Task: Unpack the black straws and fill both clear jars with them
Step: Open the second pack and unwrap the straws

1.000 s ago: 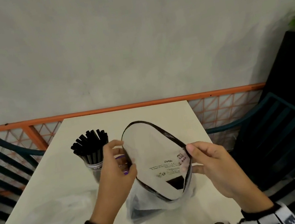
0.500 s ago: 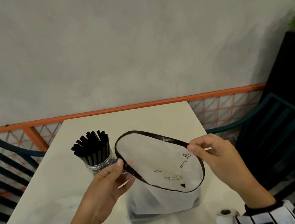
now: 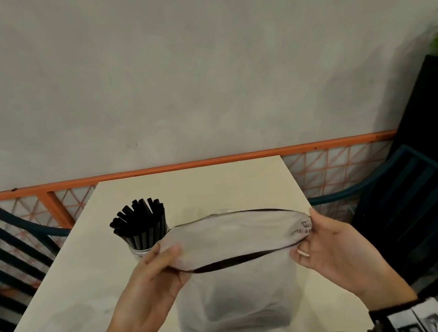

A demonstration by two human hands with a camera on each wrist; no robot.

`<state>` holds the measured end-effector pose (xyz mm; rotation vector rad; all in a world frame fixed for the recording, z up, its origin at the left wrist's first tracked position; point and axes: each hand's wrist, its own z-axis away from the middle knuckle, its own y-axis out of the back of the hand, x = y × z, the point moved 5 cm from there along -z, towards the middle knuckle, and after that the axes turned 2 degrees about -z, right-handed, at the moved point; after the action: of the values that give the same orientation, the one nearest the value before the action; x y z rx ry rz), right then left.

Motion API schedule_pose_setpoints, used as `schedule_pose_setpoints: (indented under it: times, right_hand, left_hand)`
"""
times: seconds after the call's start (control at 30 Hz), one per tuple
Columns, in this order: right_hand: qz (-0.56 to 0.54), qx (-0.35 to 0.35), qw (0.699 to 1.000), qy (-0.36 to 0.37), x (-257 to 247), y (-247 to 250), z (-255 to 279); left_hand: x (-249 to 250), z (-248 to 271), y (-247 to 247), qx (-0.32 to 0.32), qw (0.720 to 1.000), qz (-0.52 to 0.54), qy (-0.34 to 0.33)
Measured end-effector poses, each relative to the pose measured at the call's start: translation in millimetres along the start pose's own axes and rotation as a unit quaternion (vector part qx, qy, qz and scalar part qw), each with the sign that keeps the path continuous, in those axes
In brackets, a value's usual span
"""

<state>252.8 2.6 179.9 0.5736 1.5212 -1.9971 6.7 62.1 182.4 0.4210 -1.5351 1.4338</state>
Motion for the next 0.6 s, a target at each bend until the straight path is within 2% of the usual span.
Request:
schedule_pose_setpoints:
  times: [0.07, 0.1, 0.13, 0.2, 0.23, 0.27, 0.3, 0.33, 0.37, 0.47, 0.5, 0.53, 0.6]
  right_hand:
    - [0.155, 0.026, 0.986, 0.064, -4.9, -0.1, 2.4]
    - [0.245, 0.04, 0.963, 0.108, -8.7, -1.6, 4.4]
    - [0.342, 0.065, 0.924, 0.156, -13.2, -2.4, 7.0]
    - [0.523, 0.161, 0.8, 0.244, -24.9, 2.7, 11.3]
    - [0.572, 0.191, 0.749, 0.274, -28.7, 2.6, 13.1]
    - [0.593, 0.197, 0.725, 0.288, -29.5, 1.4, 13.8]
    - [0.6, 0.195, 0.721, 0.287, -28.0, 1.7, 13.1]
    - [0.594, 0.189, 0.733, 0.273, -25.1, 2.2, 11.5]
    - [0.57, 0.183, 0.761, 0.249, -21.8, 4.5, 8.9]
    - [0.355, 0.122, 0.918, 0.127, -7.2, 7.7, -0.6]
    - [0.269, 0.091, 0.956, 0.073, -1.3, 8.0, -3.7]
    - [0.194, 0.065, 0.978, 0.025, 3.3, 7.6, -5.8]
    - [0.067, 0.031, 0.997, -0.03, 7.7, 7.1, -9.2]
  left_hand:
    - [2.4, 1.0, 0.5, 0.024, 0.995, -0.096, -0.011]
    - [5.2, 2.4, 0.9, 0.047, 0.989, -0.138, -0.024]
    - [9.0, 4.0, 1.4, 0.078, 0.98, -0.181, -0.037]
    - [16.2, 6.6, 3.7, 0.138, 0.948, -0.278, -0.07]
    - [20.2, 8.0, 4.3, 0.162, 0.924, -0.335, -0.091]
    - [24.8, 10.8, 2.8, 0.182, 0.897, -0.388, -0.109]
    - [27.4, 12.5, 2.6, 0.191, 0.876, -0.427, -0.12]
    - [28.6, 13.4, 3.0, 0.197, 0.867, -0.439, -0.128]
    - [28.7, 12.8, 5.2, 0.196, 0.872, -0.428, -0.13]
    - [19.9, 8.8, 9.8, 0.174, 0.921, -0.337, -0.09]
    - [14.1, 6.4, 10.8, 0.157, 0.938, -0.302, -0.063]
    - [8.4, 4.0, 11.4, 0.138, 0.954, -0.264, -0.034]
    - [-0.9, 0.5, 14.0, 0.104, 0.979, -0.175, 0.021]
